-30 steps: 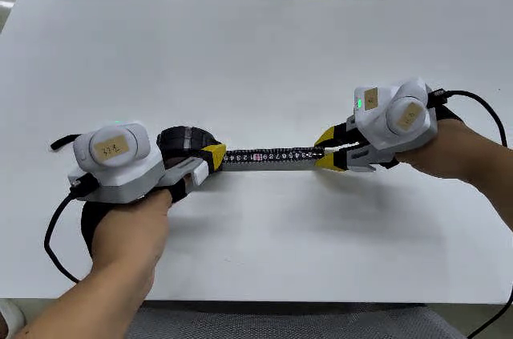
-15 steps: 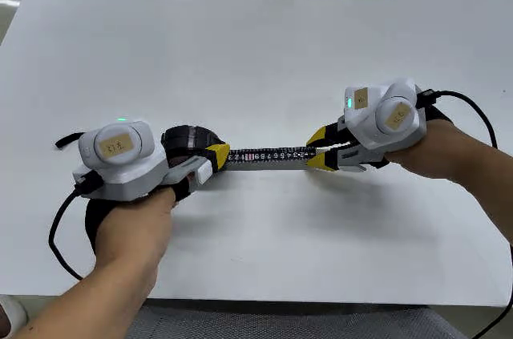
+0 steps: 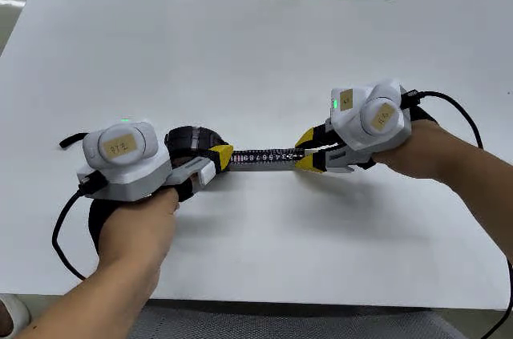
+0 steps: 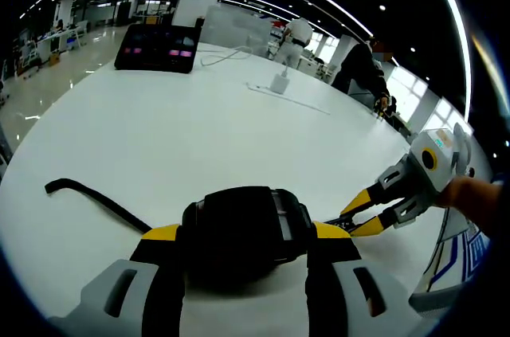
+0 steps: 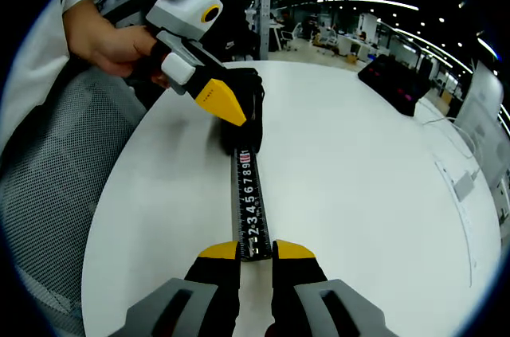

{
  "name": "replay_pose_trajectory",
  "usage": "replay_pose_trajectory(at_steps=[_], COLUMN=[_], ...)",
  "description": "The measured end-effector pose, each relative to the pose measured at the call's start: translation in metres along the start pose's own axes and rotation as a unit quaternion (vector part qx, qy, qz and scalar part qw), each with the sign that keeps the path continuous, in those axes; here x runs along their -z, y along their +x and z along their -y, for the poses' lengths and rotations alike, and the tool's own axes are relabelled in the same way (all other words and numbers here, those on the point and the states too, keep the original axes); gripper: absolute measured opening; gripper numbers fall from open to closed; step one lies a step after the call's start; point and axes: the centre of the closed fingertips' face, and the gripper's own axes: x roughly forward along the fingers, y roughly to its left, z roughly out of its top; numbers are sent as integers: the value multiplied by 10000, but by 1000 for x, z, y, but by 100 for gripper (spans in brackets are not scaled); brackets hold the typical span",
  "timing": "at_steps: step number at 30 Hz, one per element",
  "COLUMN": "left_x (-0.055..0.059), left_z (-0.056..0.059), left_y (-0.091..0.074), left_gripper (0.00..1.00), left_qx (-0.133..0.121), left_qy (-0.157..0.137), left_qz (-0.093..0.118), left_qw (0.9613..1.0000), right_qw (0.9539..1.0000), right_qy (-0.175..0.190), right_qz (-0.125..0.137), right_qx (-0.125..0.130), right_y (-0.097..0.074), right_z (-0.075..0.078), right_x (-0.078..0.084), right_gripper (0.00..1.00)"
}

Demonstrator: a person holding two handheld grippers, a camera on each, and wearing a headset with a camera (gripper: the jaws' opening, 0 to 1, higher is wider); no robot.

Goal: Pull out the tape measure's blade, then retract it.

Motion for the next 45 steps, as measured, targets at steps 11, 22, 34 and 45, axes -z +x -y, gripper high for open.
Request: replay_pose_trajectory(at_steps=[11, 22, 34, 45], left_x=[0, -1, -1, -1], left_z=[0, 0, 0, -1], left_y=[-1, -1, -1, 0], left_gripper=[57, 57, 57, 57], left_qx=[24, 52, 78, 83], left_qy=[-16, -36, -48, -43], left_qz=[6, 14, -3, 1], left_qw=[10000, 10000, 10000, 10000], right_qw=[9998, 9995, 9990, 9987], right_qy=[54, 49, 107, 87], right_qz=[179, 265, 385, 448], right_qx=[-79, -146, -183, -212], right_y=[17, 31, 44, 56], right_z=[-2, -4, -6, -7], right_x=[-17, -33, -49, -62], right_gripper=[11, 11, 11, 11])
